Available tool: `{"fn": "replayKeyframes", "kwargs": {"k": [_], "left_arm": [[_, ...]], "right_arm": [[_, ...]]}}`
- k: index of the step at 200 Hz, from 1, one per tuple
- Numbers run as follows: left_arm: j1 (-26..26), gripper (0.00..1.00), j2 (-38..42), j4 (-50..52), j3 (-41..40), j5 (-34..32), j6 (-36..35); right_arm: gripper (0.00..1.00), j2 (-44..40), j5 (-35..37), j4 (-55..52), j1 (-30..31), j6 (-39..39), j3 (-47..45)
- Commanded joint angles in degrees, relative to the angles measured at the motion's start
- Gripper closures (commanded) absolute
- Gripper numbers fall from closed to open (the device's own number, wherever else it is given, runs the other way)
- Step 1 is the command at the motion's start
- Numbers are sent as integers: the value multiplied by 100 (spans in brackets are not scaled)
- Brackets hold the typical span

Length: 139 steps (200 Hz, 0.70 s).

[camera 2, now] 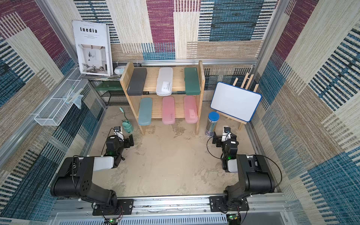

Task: Remove the pencil cases from the shelf
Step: Pick up the pencil case from the shelf.

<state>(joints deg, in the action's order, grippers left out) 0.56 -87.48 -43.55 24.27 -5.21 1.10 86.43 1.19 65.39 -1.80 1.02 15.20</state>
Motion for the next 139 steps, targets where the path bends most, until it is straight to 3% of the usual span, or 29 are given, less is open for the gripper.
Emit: {"fn": "replayKeyframes", "kwargs": {"k": [1, 139], "left_arm": [[6, 1, -15, -84, 51, -50, -22], [-29, 0, -41, -40, 82, -73, -50]], "right_arm": [[1, -10, -40, 95, -2, -5, 27], [1, 5, -30, 71, 8, 8, 45]]}}
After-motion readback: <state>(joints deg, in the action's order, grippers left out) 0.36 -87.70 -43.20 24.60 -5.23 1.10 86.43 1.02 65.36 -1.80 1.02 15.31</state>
